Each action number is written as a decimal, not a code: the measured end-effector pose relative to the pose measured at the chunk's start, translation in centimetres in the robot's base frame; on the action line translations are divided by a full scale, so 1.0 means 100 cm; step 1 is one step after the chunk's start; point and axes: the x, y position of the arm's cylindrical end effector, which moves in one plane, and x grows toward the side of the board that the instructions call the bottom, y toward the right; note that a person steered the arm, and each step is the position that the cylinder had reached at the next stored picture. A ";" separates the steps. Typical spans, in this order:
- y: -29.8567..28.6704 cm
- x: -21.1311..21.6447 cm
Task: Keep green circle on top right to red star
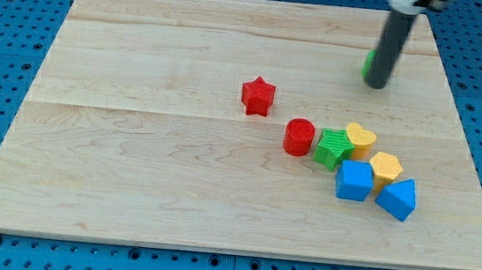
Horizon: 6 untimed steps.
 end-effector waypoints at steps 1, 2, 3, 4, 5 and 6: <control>0.035 -0.012; 0.001 -0.072; -0.064 -0.083; 0.020 -0.103; 0.064 -0.072; -0.019 -0.066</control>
